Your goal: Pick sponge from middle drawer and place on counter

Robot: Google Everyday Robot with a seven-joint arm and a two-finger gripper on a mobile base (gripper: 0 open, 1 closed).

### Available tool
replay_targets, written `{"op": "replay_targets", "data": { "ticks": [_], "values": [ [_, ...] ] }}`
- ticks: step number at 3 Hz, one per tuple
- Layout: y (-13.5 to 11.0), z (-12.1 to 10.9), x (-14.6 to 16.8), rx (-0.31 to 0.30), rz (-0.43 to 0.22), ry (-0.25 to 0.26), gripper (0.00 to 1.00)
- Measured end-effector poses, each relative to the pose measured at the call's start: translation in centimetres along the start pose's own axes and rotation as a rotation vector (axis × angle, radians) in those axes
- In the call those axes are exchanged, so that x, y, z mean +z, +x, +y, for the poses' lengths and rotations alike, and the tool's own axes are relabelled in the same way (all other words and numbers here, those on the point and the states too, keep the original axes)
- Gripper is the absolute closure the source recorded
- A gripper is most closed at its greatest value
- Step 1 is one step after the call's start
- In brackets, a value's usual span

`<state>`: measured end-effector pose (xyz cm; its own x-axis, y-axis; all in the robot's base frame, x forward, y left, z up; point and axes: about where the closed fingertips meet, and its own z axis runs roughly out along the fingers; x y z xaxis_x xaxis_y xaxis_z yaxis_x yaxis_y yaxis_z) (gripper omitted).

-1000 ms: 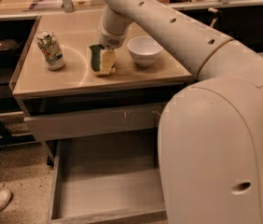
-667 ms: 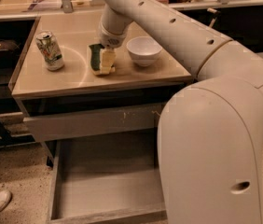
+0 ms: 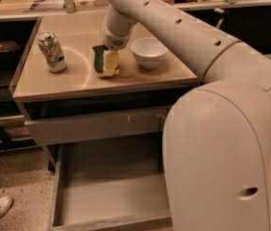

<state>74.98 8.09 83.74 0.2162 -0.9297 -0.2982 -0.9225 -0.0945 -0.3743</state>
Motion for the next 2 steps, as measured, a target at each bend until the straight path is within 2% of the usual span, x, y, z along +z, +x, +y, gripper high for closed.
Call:
{"op": "replay_targets", "data": {
  "ticks": [1, 2],
  "values": [
    [0.00, 0.00, 0.01, 0.000, 0.000, 0.000, 0.12],
    [0.00, 0.00, 0.01, 0.000, 0.000, 0.000, 0.00]
  ]
}}
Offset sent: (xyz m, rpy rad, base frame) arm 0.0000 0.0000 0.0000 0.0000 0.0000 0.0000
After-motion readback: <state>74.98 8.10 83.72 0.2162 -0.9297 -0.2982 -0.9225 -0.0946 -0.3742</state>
